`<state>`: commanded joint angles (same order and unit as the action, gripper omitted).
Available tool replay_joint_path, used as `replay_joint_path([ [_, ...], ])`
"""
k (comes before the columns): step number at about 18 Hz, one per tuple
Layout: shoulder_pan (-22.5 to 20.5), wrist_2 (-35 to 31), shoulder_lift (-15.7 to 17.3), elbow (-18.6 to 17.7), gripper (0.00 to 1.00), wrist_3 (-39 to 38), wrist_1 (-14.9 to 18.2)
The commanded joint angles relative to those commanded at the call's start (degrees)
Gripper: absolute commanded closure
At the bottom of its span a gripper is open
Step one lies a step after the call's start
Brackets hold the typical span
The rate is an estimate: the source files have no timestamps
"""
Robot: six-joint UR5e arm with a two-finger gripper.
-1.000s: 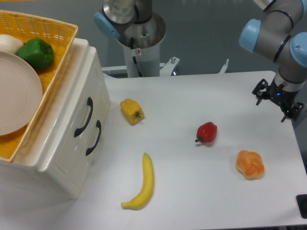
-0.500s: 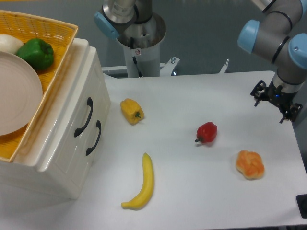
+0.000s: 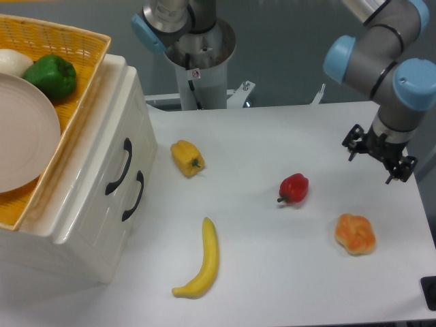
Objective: Slide open the top white drawer
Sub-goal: 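Move the gripper across the table toward the upper drawer's black handle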
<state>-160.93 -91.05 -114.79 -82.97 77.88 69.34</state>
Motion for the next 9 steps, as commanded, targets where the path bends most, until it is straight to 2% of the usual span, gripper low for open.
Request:
replay_joint_path([
  [2, 0.52, 0.52, 0.71, 0.26, 0.0, -3.33, 2.81],
  [4, 1.93, 1.14, 1.76, 0.18, 0.0, -11.05, 4.84],
  [9, 7.64, 0.36, 4.83, -1.4, 0.0, -24.15, 5.46],
])
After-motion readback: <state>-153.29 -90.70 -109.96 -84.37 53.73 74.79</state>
